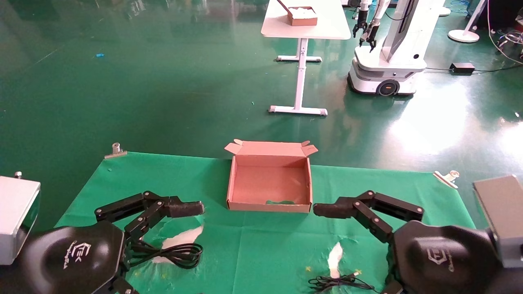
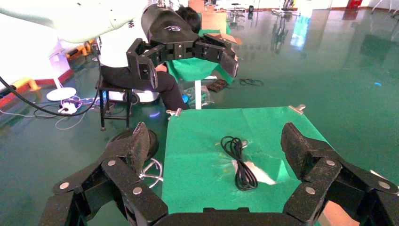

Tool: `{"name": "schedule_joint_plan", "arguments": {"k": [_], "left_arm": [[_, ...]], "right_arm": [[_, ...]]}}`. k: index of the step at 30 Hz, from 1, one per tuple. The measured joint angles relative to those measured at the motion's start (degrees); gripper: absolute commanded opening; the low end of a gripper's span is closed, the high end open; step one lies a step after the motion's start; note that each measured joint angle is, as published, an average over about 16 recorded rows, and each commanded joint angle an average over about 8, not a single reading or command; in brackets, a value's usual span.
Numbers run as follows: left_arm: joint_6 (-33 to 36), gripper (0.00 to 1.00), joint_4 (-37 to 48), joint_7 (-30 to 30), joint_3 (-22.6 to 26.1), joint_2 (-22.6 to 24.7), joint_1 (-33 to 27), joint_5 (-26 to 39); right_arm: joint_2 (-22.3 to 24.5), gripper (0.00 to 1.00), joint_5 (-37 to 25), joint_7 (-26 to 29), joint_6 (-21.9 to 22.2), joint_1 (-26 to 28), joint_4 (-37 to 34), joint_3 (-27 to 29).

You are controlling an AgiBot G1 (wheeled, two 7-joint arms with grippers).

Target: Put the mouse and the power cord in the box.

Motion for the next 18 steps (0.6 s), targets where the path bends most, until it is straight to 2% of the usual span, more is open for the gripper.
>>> {"name": "schedule_joint_plan", "arguments": {"k": [18], "left_arm": [[0.0,1.00,0.0,0.0,0.0,0.0,0.0,0.0]], "right_arm": [[0.0,1.00,-0.1,0.0,0.0,-0.1,0.0,-0.1]]}}
